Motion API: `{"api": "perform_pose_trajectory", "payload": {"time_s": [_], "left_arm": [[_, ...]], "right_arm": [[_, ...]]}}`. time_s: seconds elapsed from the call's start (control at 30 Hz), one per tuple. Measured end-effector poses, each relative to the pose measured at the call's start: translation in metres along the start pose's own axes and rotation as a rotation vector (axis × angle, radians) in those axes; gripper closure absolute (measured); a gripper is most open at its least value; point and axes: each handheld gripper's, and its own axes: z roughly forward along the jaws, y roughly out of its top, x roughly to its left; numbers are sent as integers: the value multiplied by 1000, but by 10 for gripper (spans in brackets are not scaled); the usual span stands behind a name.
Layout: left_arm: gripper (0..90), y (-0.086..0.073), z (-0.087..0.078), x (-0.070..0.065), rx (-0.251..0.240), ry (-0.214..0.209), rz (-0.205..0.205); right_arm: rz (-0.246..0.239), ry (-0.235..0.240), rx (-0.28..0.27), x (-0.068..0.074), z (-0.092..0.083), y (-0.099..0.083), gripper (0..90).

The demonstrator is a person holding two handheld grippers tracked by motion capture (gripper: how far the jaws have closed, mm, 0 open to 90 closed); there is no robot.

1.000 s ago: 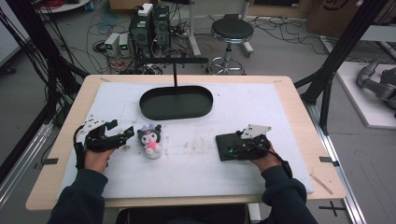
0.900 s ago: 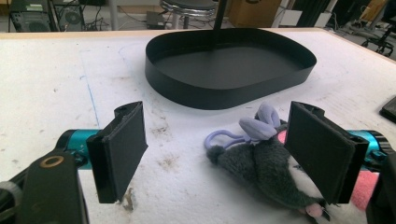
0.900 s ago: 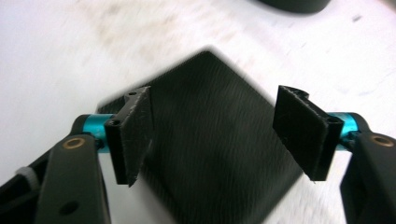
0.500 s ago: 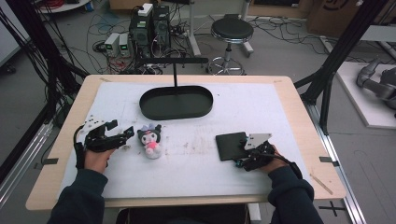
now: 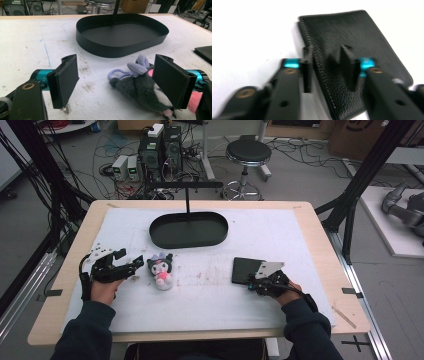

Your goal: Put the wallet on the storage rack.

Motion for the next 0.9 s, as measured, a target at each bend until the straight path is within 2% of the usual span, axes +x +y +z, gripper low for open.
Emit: {"api": "perform_pose_trajectory", "payload": {"time_s": [0.13,0.17,0.2,0.23,0.27,0.37,0.4,0.43,0.47,0.5,0.53,0.6,0.63,0.67,0.7,0.77,0.8,0.87,0.9], "left_arm": [[209,0,0,1,1,2,-2],[209,0,0,1,0,3,-1],[209,0,0,1,0,0,-2],[209,0,0,1,1,0,-1],[209,0,0,1,1,0,-2],[209,0,0,1,1,0,-2],[209,0,0,1,1,0,-3],[209,0,0,2,1,1,-2],[209,0,-1,1,0,2,-8],[210,0,-1,2,0,1,-6],[210,0,-1,2,0,1,-5],[210,-1,-1,3,0,3,-8],[210,-1,-1,3,-2,3,-10],[210,-1,-2,3,-1,2,-10],[210,-1,-2,3,1,3,-9],[210,-1,-1,3,1,1,-7],[210,-1,-1,3,2,1,-7],[212,-1,-1,2,1,1,-9],[213,-1,-2,3,1,1,-7]], "right_arm": [[18,16,1,0,-1,1,810],[10,18,0,0,-1,2,831],[5,11,6,2,-2,4,900],[5,11,6,2,-2,4,900],[1,-13,2,3,-3,7,900],[12,-4,-9,2,-4,8,900],[0,-7,-8,2,-4,7,895],[-52,-17,-14,2,-4,7,695],[-77,-21,-24,2,-3,7,536],[-89,-32,-18,3,-2,6,431],[-109,-62,-4,3,0,6,365],[-115,-90,29,-1,7,0,265],[-115,-90,29,-1,7,0,265],[-61,-55,9,-7,8,-4,299],[-61,-55,9,-7,8,-4,299],[-49,-17,3,-9,7,-5,452],[-58,-36,4,-8,6,-5,530],[-65,-36,0,-5,6,-5,577],[-55,-38,-9,-3,5,-5,641]]}}
